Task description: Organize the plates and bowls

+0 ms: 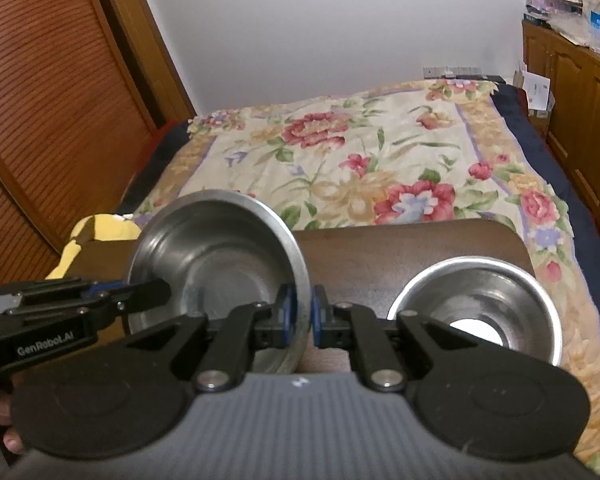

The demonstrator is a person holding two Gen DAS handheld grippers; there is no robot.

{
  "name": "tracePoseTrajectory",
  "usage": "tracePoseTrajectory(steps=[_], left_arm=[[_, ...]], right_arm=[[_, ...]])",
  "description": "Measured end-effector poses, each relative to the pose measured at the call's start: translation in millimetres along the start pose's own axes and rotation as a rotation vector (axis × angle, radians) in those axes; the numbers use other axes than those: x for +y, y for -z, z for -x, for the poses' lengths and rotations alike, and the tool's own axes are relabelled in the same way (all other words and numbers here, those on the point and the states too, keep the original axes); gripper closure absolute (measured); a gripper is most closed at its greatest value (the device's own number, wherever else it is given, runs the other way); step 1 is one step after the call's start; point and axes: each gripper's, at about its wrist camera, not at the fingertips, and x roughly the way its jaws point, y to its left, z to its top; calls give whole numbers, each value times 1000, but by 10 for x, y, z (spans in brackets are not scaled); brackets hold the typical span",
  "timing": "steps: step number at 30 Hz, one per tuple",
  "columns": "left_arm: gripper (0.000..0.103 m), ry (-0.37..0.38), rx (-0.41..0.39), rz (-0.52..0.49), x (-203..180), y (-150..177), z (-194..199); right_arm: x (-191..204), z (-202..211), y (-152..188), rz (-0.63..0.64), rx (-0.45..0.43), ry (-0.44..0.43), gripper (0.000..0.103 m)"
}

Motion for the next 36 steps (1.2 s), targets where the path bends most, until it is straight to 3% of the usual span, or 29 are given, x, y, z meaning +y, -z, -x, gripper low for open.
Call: tracePoseTrajectory(steps=[14,36], left_arm=[[91,38,-31,-47,-204,86,490],[90,101,-6,-77,-504,473,725]], right_arm=[[38,408,72,1,-31,-52,92],[-72,755,432,23,-5,-61,92]])
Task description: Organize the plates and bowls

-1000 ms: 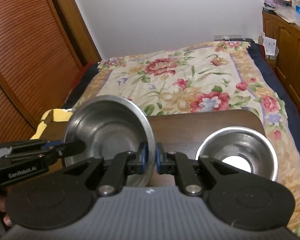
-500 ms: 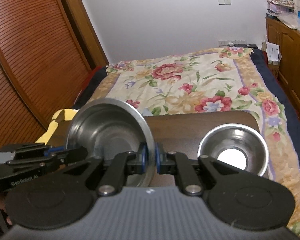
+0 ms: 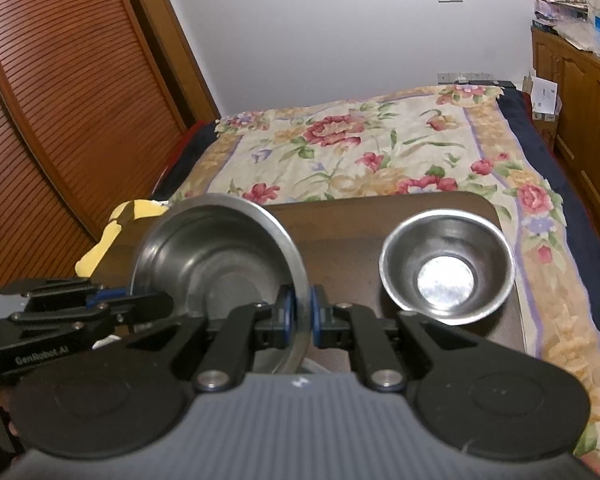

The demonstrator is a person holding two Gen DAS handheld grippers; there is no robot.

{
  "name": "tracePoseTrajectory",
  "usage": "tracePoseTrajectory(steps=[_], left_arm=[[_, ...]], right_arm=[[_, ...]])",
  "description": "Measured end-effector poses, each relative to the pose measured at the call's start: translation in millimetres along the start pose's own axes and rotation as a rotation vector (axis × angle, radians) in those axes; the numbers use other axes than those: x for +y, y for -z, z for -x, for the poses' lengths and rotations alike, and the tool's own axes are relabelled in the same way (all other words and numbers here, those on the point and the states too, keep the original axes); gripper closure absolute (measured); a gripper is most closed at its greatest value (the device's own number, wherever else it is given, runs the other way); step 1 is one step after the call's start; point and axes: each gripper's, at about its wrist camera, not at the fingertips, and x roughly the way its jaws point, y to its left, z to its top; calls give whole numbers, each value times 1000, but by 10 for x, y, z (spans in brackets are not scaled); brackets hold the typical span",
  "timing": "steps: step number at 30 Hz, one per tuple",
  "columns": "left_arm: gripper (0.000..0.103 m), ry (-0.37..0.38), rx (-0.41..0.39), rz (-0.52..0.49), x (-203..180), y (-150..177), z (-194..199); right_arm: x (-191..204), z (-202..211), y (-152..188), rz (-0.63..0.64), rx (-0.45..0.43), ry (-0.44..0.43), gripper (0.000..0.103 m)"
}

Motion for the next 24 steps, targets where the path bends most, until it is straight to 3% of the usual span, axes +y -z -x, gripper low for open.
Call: tracePoseTrajectory(steps=[13,24], left_arm=[[91,19,25,-5,-126,367,47],[90,-34,8,-73,-278,672,117]], right_arm=[[-56,111,422,9,27,-28,92],[-41,146,708,13,15,-37,92]])
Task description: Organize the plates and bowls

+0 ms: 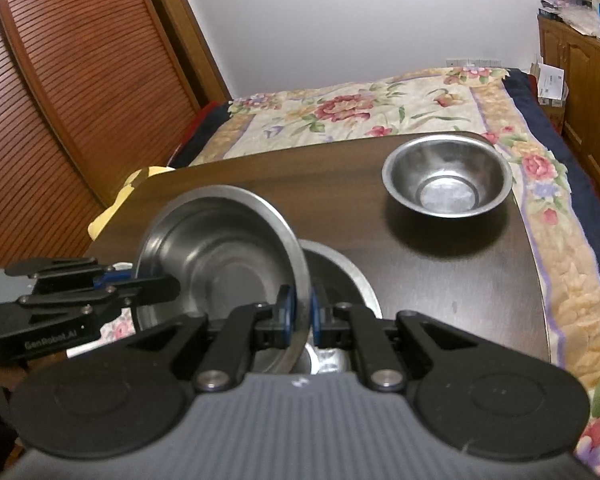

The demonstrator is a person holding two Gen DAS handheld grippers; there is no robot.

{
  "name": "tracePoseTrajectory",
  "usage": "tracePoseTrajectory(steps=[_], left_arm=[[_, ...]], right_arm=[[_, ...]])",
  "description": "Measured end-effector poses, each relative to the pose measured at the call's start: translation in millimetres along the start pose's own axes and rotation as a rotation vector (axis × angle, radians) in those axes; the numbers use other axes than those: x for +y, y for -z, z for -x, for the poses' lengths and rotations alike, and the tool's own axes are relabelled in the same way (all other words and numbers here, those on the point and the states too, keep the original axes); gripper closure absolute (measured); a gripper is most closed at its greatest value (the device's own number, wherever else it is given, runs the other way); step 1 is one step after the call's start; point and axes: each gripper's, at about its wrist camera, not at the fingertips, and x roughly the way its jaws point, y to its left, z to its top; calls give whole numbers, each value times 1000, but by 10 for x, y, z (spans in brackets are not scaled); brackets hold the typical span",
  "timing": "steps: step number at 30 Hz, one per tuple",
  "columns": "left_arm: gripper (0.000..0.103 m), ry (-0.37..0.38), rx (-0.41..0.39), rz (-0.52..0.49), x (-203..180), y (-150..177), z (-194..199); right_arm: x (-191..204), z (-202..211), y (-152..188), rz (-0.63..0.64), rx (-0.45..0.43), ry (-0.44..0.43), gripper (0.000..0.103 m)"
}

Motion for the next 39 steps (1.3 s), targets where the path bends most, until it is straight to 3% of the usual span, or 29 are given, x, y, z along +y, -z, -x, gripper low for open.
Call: tracePoseTrajectory(steps=[15,24,39], left_arm=[[88,-77,45,-118,-124,98,-208],[86,-90,93,-147,-127,143,-352],[86,-118,99,-189,-200,159,-403]], right_arm=[[48,12,207,70,-41,75,92],[66,-46,226,116,-32,107,92],[172,-73,252,240,-9,152,91]])
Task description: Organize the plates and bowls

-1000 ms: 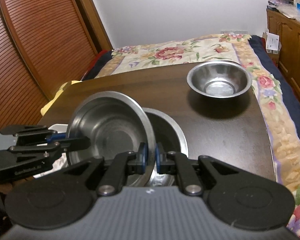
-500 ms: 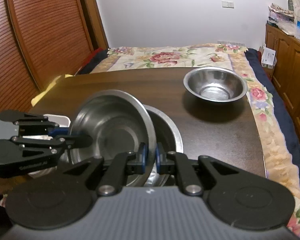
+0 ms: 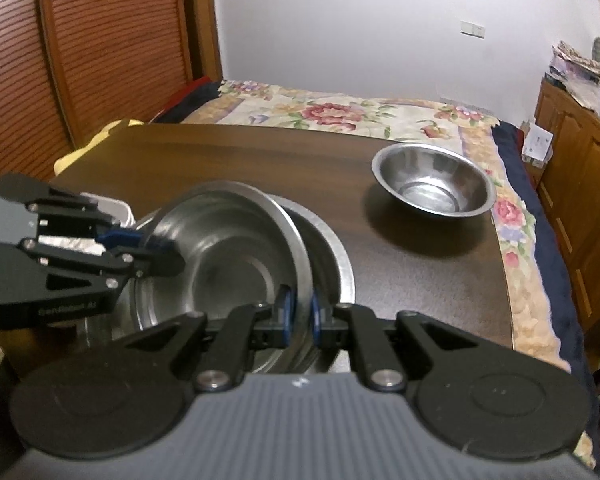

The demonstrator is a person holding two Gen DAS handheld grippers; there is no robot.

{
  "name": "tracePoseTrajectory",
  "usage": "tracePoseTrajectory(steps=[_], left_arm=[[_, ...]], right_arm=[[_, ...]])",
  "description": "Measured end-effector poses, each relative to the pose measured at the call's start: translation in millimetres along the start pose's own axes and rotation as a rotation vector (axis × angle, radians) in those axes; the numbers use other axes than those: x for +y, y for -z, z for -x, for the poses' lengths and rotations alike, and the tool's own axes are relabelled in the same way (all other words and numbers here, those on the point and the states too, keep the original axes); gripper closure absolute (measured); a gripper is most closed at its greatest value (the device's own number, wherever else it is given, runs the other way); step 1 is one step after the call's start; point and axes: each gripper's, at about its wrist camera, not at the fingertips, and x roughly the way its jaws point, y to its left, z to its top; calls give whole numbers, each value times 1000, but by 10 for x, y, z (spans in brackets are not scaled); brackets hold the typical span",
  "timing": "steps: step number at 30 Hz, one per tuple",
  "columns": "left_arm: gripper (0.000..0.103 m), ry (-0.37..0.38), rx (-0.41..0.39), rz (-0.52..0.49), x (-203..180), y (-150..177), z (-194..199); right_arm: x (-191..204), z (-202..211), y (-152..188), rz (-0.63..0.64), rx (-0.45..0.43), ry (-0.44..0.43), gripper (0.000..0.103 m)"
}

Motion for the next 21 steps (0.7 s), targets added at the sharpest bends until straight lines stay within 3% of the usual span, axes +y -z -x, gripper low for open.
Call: tracePoseTrajectory(steps=[11,21], left_arm=[[86,7,-9,32,38,-7,20],[86,10,-10,41,58,-18,17]], right_arm=[[-153,11,32,-84,-12,-68,91],[-129,11,58,-72,-22,-53,91]])
